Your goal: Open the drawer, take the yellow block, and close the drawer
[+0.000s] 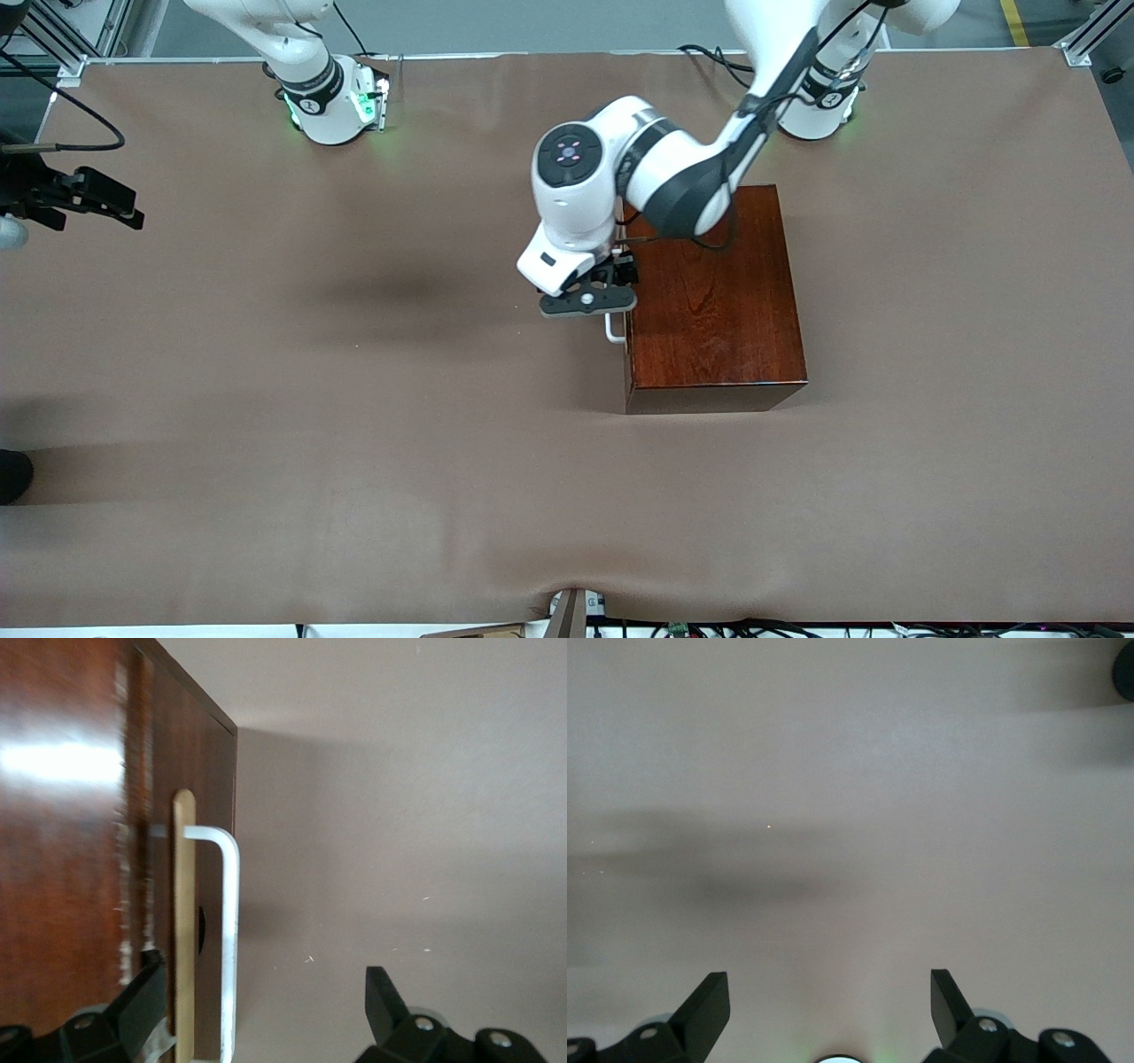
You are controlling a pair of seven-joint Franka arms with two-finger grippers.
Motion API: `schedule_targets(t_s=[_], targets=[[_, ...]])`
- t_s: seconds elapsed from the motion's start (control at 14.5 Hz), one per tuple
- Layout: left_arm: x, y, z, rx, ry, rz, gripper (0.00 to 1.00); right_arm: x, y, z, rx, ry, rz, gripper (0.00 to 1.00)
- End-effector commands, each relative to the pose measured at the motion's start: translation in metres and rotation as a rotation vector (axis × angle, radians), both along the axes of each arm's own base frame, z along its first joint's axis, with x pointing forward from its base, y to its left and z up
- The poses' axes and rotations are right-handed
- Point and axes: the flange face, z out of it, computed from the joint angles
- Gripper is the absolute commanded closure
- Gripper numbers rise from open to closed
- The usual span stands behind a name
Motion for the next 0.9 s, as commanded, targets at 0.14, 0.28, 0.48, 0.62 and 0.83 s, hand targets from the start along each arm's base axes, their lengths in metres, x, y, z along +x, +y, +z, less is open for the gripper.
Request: schedule_targets(t_s=[0.14,0.28,0.48,0.62,0.83], targets=[[0.003,-0.006,-0.026,0.066,-0.014,-0.043,0.0,-0.003,-0.003,0.003,-0.017,0.002,-0.011,0.0],[0.004,-0.007,-0.035,0.07,-0.011,-0.046,0.0,-0.003,-0.003,0.003,-0.017,0.002,-0.013,0.0],[-0.007,-0.018,-0.056,0.101,-0.005,-0.096,0.0,-0.003,-0.003,0.003,-0.017,0.002,-0.013,0.0],[-0.013,-0.025,-0.067,0.103,-0.001,-0.105,0.0,-0.003,-0.003,0.003,-0.017,0.002,-0.013,0.0],[-0.02,-0.033,-0.08,0.1,-0.001,-0.111,0.0,-0.003,-0.003,0.003,-0.017,0.002,-0.011,0.0]])
